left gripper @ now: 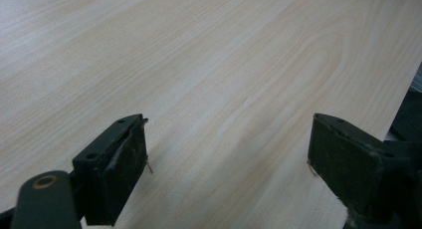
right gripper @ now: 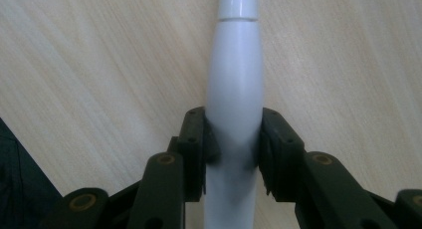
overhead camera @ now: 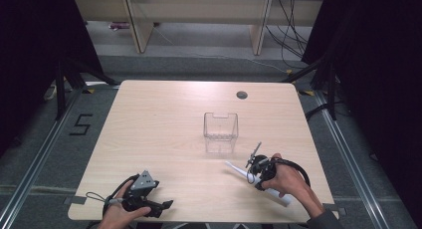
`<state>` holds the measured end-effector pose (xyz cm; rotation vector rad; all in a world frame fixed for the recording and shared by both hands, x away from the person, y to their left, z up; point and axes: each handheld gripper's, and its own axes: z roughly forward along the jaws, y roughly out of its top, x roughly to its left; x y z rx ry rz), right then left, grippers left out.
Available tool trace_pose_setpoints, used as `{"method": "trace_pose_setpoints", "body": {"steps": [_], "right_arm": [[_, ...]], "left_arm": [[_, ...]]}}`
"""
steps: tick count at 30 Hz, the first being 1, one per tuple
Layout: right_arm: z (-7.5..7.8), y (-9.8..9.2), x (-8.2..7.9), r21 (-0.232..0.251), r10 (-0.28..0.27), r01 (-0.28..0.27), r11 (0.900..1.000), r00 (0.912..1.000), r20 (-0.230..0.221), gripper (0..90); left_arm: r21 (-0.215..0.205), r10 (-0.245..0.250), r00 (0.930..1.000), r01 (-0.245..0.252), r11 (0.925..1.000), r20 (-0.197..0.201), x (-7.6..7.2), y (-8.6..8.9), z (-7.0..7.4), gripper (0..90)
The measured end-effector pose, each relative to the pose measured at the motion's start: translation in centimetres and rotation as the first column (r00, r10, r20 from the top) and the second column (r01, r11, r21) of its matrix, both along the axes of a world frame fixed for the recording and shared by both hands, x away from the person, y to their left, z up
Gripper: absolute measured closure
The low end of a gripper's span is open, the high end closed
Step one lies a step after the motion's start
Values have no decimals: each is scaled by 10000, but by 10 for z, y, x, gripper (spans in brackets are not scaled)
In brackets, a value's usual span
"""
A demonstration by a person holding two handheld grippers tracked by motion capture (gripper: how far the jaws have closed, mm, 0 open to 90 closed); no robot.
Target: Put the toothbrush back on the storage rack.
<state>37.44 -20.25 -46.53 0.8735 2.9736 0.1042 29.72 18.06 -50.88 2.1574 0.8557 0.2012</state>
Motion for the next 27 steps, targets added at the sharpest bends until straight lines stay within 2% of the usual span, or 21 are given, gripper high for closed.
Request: {"method": "trace_pose_setpoints", "body": {"steps": [1,3,5,6,9,10,12,16,18,20,22,23,24,25,27], "right_arm": [[0,0,1,29,197,-197,9998,9998,58,666],[1,1,1,23,150,-151,9999,9998,86,666],[1,0,2,224,211,-213,9995,9997,92,666],[0,0,1,405,77,-79,9991,9999,66,666],[0,-2,1,368,106,-110,9993,9999,116,666],[-1,-2,0,521,-4,2,9986,10000,33,666],[-1,-3,-1,482,-16,11,9988,10000,90,666],[2,-5,-2,295,-31,26,9996,9999,151,666],[5,-4,-3,236,147,-152,9996,9997,216,667],[10,-5,-5,230,50,-58,9997,9994,342,667],[16,-6,-5,311,235,-251,9992,9983,528,667],[19,-6,-6,321,112,-131,9994,9982,592,667],[22,-6,-7,594,52,-95,9982,9974,715,667],[25,-6,-8,600,18,-65,9982,9969,790,667],[32,-8,-6,913,321,-429,9949,9927,1164,666]], "left_arm": [[-15,31,10000,-31,10000,-16,0,0,0,149],[-7,-2,10000,2,10000,0,0,0,0,149],[2,-8,10000,8,10000,0,0,0,0,149],[-3,-2,10000,2,10000,0,0,0,0,149],[-10,-6,10000,6,10000,-4,0,0,0,149],[-36,62,10000,-62,10000,-68,0,0,0,149],[169,-113,9999,113,9998,9,1,1,1,149],[-2,19,10000,-19,10000,-7,0,0,0,149],[4,25,10000,-25,10000,-6,0,0,0,149],[-5,21,10000,-21,10000,-8,0,0,0,149],[-22,34,10000,-34,10000,-42,0,0,0,149],[-1,3,10000,-3,10000,-4,0,0,0,149],[3,8,10000,-8,10000,-3,0,0,0,149],[9,19,10000,-19,10000,-3,0,0,0,149],[15,12,10000,-12,10000,0,0,0,0,149]]}}
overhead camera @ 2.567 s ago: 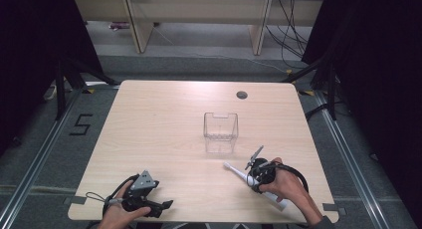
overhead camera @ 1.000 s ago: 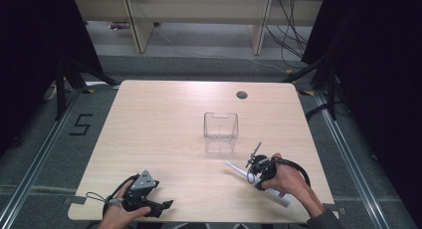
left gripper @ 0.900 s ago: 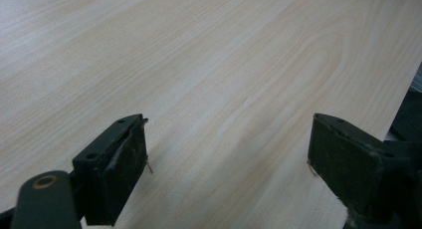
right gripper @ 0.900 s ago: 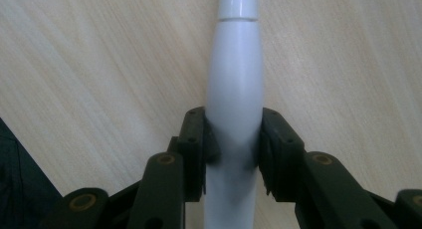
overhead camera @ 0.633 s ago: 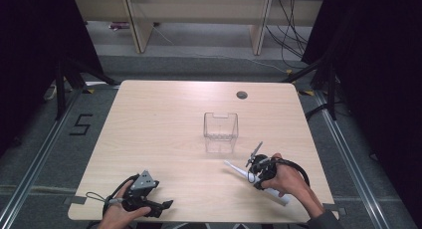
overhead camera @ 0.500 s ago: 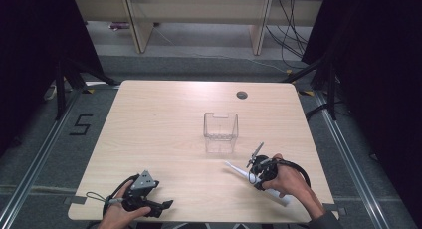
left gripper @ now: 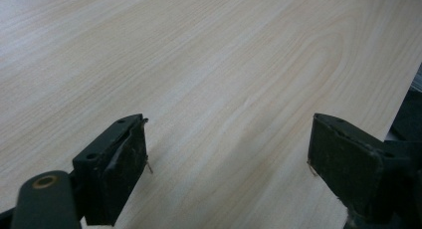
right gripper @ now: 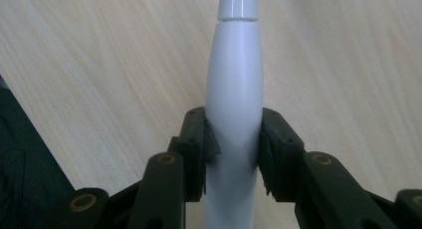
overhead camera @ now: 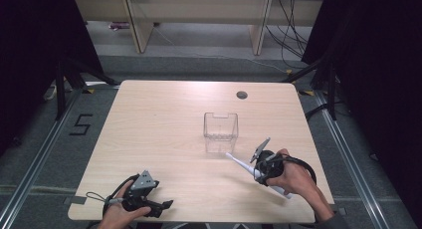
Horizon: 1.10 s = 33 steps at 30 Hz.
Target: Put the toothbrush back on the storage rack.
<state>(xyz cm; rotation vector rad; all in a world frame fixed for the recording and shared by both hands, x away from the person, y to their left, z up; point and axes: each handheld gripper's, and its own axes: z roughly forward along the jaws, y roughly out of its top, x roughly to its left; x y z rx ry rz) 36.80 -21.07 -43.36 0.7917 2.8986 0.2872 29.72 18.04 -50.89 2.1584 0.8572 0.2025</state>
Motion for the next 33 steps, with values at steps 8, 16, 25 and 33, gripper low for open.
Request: {"method": "trace_pose_setpoints", "body": {"steps": [8,16,25,33], "right_arm": [[31,-5,-3,1468,-298,149,9891,9946,995,666],[44,-15,4,2751,-916,316,9609,9739,2078,667],[48,-31,26,4512,-2248,846,8884,9371,2670,666],[47,-35,37,5173,-2950,1203,8473,9165,2701,666]], "left_arm": [[-3,13,10000,-13,10000,-1,0,0,0,149],[171,-66,10000,66,9998,49,1,1,0,149],[-9,7,10000,-7,10000,7,0,0,0,149],[219,-101,9999,100,9997,67,1,1,0,149]]}}
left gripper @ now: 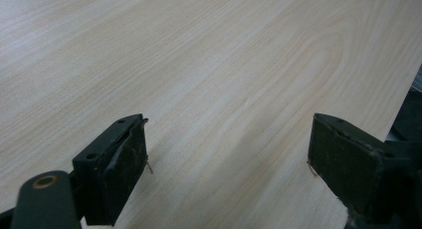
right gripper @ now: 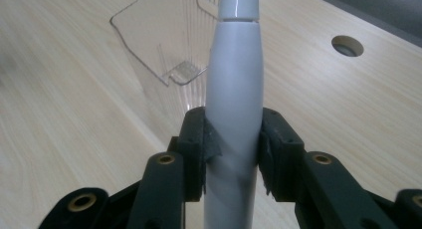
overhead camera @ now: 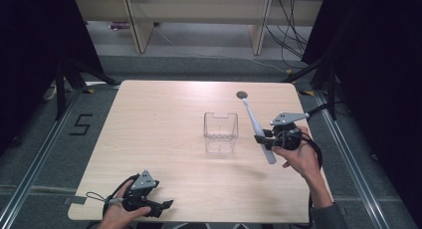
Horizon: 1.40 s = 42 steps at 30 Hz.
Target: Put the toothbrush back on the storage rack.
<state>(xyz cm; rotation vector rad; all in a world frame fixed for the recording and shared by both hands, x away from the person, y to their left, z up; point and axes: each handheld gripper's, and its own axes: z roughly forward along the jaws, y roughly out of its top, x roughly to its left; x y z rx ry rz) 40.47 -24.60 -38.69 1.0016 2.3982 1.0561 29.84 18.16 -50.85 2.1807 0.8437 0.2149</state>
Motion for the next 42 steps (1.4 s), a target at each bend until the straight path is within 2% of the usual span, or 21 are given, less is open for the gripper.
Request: {"method": "trace_pose_setpoints", "body": {"steps": [3,5,6,9,11,13,15,16,22,24,26,28,29,32,35,37,38,39,40,41,42], "right_arm": [[1,-1,3,310,-113,110,9995,9999,90,666],[3,-1,4,489,-220,214,9986,9997,121,666],[3,-2,6,594,-203,184,9981,9993,313,666],[6,-1,7,847,-390,364,9957,9988,290,667],[9,-1,9,826,-379,325,9961,9972,649,666],[11,0,11,982,-297,224,9949,9968,736,666],[11,2,12,1395,-291,186,9901,9969,737,666],[12,4,11,1438,-429,331,9891,9969,658,666],[18,10,14,1477,-248,72,9890,9927,1180,666],[21,14,14,1580,-195,34,9874,9948,1003,666],[22,18,16,1656,-254,51,9862,9923,1211,667],[25,21,18,1611,-155,-16,9869,9944,1048,667],[25,22,21,1576,-56,-149,9874,9917,1286,667],[28,30,24,1866,-89,-134,9823,9930,1180,666],[32,35,27,1837,74,-282,9826,9935,1133,666],[34,39,29,1853,105,-359,9820,9906,1363,667],[36,41,29,1908,81,-305,9811,9931,1168,666],[36,42,32,1851,152,-431,9818,9887,1492,666],[38,44,32,1930,163,-414,9803,9914,1302,666],[39,45,34,1916,232,-488,9803,9907,1339,666],[40,48,34,1980,174,-431,9793,9914,1295,667]], "left_arm": [[87,-13,10000,12,10000,51,1,0,0,149],[-212,124,9999,-126,9997,-86,-1,-1,-1,149],[-216,131,9999,-133,9997,-97,-1,-1,-1,149],[-212,121,9999,-123,9997,-101,-1,-1,-1,149],[-214,120,9999,-122,9997,-100,-1,-1,-1,149],[-216,119,9999,-122,9997,-100,-1,-1,-1,149],[-11,15,10000,-15,10000,-19,0,0,0,149],[-209,112,9999,-114,9997,-94,-1,-1,-1,149],[-230,139,9998,-141,9996,-108,-1,-2,-1,149],[-201,102,9999,-104,9997,-98,-1,-1,-1,149],[-207,103,9999,-105,9997,-93,-1,-1,-1,149],[-206,97,9999,-99,9997,-91,-1,-1,-1,149],[-215,95,9999,-97,9997,-94,-1,-1,-1,149],[-220,110,9999,-112,9997,-99,-1,-1,-1,149],[-215,95,9999,-97,9997,-105,-1,-1,-1,149],[-217,92,9999,-94,9997,-113,-1,-2,-1,149],[-211,87,9999,-89,9997,-111,-1,-2,-1,149],[-202,78,9999,-80,9998,-103,-1,-2,-1,149],[-221,88,9999,-90,9997,-100,-1,-2,-1,149],[-12,-13,10000,13,10000,-29,0,0,0,149],[-41,44,10000,-44,10000,-2,0,0,0,149]]}}
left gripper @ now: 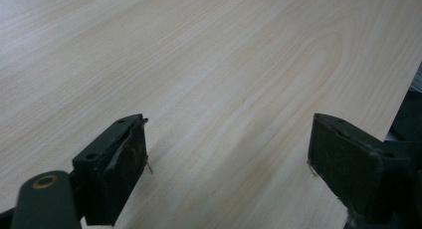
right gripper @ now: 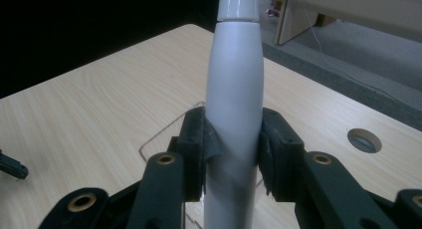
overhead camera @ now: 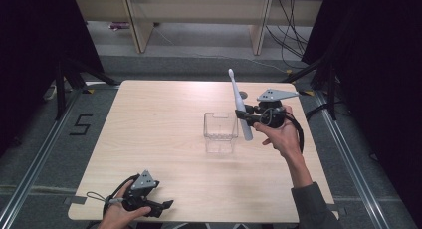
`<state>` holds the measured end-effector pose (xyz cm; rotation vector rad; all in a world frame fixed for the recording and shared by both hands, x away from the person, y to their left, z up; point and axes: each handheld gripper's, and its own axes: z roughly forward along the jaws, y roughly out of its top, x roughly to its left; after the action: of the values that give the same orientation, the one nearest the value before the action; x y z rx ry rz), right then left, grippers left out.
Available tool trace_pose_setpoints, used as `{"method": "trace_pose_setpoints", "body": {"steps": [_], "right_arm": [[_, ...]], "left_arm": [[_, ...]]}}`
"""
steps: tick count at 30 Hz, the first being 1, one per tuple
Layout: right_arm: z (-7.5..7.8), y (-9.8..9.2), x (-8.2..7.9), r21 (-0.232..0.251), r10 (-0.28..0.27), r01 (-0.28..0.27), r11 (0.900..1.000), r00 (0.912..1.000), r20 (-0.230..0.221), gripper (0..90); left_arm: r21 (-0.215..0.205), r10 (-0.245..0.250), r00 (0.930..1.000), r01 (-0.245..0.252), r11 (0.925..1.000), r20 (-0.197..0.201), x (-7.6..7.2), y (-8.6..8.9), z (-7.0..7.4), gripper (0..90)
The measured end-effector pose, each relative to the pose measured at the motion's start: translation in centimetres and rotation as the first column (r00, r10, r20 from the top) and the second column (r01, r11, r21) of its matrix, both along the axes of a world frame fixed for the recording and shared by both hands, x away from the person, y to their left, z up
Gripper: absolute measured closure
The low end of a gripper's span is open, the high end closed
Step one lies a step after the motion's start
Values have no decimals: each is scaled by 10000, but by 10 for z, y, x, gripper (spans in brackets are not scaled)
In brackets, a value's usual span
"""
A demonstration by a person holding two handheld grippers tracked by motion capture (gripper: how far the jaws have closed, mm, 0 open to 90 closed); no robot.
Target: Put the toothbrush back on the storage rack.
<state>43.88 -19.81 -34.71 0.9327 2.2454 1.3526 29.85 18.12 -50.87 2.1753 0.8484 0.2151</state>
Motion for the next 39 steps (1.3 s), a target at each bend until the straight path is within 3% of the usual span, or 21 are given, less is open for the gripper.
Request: {"method": "trace_pose_setpoints", "body": {"steps": [6,7,8,13,15,17,19,21,24,25,32,35,36,39], "right_arm": [[3,11,8,-63,251,-250,9997,9997,79,667],[3,13,8,-3,278,-278,9996,9995,-127,667],[3,15,11,-105,274,-273,9996,9996,114,666],[2,26,21,-17,291,-291,9996,9995,-116,666],[0,29,25,-18,243,-243,9997,9996,147,666],[1,33,29,-112,268,-268,9996,9996,40,666],[0,38,31,-42,291,-292,9996,9995,-104,666],[0,41,35,-179,384,-381,9991,9992,122,666],[-2,47,37,-227,260,-263,9994,9996,-132,666],[-3,47,40,-324,342,-341,9989,9994,14,666],[-15,53,46,-390,145,-157,9991,9994,-316,666],[-18,54,50,-619,253,-267,9977,9994,-240,666],[-19,55,49,-438,166,-184,9989,9991,-399,666],[-23,56,52,-546,239,-257,9982,9991,-337,667]], "left_arm": [[-209,63,9999,-65,9998,-96,-1,-1,-1,149],[14,-12,10000,12,10000,1,0,0,0,149],[45,-57,10000,57,10000,-3,0,0,0,149],[-235,62,9999,-64,9997,-89,-1,-1,0,149],[-232,56,9999,-58,9997,-92,-1,-1,0,149],[18,-44,10000,44,10000,52,1,0,0,149],[-56,-39,10000,39,10000,-25,0,0,0,149],[-77,-70,10000,70,9999,-66,-1,0,0,149],[-80,-93,9999,92,9999,-69,-1,0,0,149],[-81,-104,9999,104,9999,-79,-1,0,1,149],[-109,-99,9999,98,9999,-77,-1,0,0,149],[-98,-105,9999,104,9999,-85,-1,0,0,149],[-99,-104,9999,103,9999,-88,-1,0,0,149],[-114,-102,9999,101,9999,-90,-1,0,1,149]]}}
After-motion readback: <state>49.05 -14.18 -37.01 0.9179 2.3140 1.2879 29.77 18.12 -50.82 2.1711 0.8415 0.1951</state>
